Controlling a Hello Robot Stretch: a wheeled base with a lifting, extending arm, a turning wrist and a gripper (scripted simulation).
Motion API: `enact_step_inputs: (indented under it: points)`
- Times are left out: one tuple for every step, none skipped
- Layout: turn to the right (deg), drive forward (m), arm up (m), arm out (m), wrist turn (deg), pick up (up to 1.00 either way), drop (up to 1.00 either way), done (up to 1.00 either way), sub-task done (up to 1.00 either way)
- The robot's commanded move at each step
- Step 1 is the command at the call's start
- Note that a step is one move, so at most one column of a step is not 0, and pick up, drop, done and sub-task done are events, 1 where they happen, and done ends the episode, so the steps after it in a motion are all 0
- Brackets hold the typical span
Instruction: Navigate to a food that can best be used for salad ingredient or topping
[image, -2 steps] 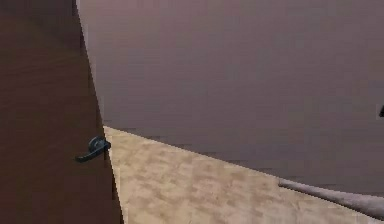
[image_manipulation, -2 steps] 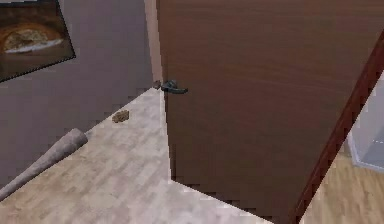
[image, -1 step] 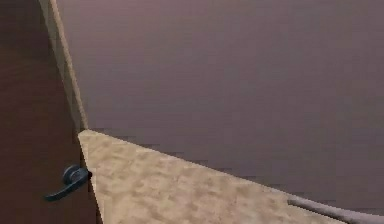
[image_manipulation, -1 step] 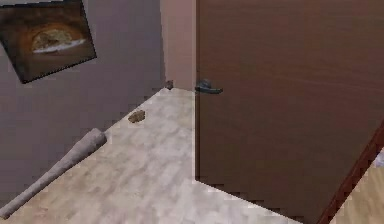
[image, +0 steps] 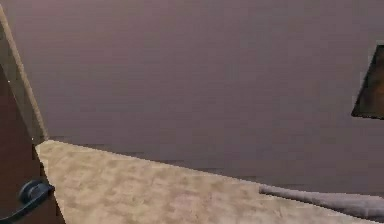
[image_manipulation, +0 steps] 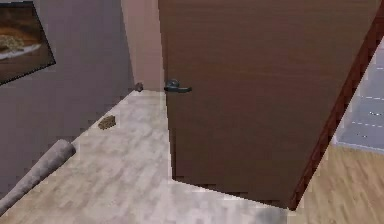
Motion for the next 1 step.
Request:
enact_step_inputs:
  points:
    - [0.0, 0.65, 0.0, 0.0, 0.0, 0.0, 0.0, 0.0, 0.0]
